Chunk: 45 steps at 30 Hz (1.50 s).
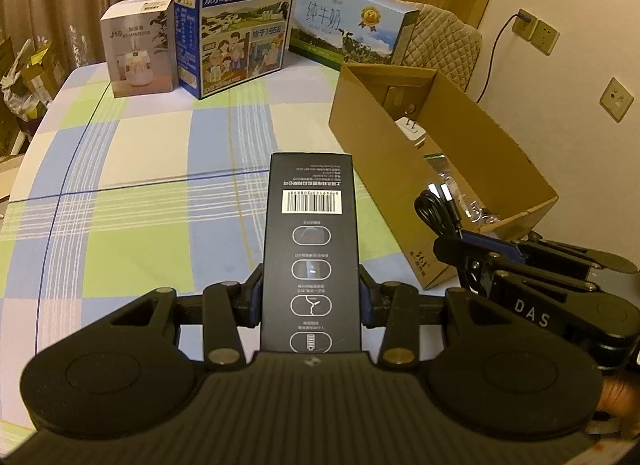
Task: Organize objects
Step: 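Carry the FLYCO box with the left gripper while the right gripper carries the cable over the cardboard box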
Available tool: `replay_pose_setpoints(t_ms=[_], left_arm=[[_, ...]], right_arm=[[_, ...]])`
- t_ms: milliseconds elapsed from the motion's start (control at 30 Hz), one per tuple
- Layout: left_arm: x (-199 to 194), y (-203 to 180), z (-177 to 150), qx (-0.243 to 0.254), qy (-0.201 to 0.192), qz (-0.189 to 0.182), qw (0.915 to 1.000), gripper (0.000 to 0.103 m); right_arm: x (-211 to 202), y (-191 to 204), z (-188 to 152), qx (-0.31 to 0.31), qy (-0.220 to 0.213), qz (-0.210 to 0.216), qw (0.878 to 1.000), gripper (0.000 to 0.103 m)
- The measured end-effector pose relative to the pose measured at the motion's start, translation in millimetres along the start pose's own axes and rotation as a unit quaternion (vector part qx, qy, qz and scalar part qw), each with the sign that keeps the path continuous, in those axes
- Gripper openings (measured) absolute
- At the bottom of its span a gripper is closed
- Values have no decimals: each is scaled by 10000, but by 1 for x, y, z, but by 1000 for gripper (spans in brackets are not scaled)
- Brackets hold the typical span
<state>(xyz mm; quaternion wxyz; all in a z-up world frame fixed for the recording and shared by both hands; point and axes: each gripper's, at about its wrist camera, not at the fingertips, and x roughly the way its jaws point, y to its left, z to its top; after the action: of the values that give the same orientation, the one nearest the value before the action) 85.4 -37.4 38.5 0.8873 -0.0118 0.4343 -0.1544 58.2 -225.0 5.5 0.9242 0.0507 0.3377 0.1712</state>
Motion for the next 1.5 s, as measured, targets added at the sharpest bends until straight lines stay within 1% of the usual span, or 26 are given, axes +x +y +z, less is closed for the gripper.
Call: replay_pose_setpoints(t_ms=[200, 367, 633, 900, 1267, 1500], left_arm=[[0, -12, 9, 96, -61, -86, 9999, 38], [2, -25, 20, 169, -128, -207, 9996, 38], [3, -55, 42, 343, -247, -435, 9982, 38], [4, -85, 65, 512, -374, -645, 9959, 38], [14, -117, 79, 646, -398, -875, 9933, 38], [26, -128, 91, 674, -379, -963, 9923, 38]], right_arm=[[-8, -12, 7, 57, -82, -109, 9999, 12], [-14, -30, 12, 164, -161, -274, 9994, 12], [-29, -60, 23, 344, -337, -538, 9974, 12], [-39, -83, 31, 435, -446, -716, 9955, 12], [-50, -107, 36, 518, -529, -937, 9928, 12], [-48, -122, 42, 541, -552, -1056, 9914, 12]])
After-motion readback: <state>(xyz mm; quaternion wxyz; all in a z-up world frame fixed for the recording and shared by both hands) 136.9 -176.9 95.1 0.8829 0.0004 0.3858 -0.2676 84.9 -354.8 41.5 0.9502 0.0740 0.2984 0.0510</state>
